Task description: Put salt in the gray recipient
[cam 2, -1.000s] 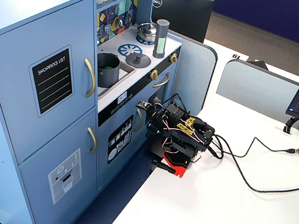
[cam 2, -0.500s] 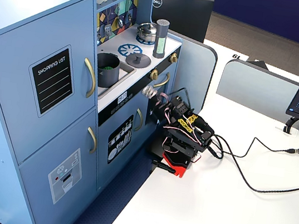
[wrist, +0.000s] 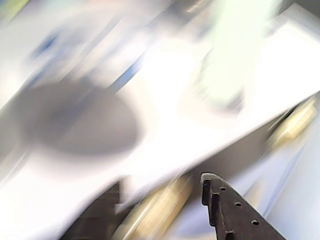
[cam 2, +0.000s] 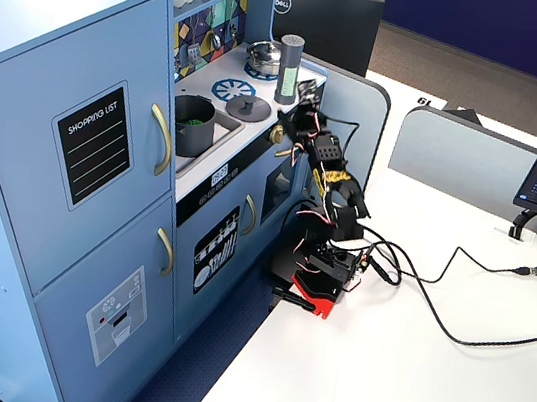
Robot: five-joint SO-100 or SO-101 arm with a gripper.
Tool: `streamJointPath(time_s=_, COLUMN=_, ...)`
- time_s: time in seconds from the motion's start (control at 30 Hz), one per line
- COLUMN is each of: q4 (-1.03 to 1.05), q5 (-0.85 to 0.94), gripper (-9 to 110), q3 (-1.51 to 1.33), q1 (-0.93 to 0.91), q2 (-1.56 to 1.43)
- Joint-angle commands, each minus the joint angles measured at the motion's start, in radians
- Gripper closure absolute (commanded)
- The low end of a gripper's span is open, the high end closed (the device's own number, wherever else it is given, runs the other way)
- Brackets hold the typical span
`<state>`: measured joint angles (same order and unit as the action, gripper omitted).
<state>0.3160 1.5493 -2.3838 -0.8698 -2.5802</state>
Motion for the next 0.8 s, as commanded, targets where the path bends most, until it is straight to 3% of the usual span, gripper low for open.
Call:
streamJointPath(time_s=0.0, q4=-0.209, q5=-0.060, gripper=47, q3=0.143, q1=-0.063, q2=0.129)
streamJointPath(time_s=0.1, q4=-0.262, q5=-0.072, gripper=37, q3=0.215, q1=-0.081, q2=0.233)
streamJointPath(time_s=0.3, q4=-0.305, q5=-0.097, gripper=32, q3=0.402, q1=-0.094, q2=0.446)
streamJointPath(time_s=0.77, q4=-0.308, q5=-0.084, gripper=39, q3=0.816, q1=-0.066, q2=0.882)
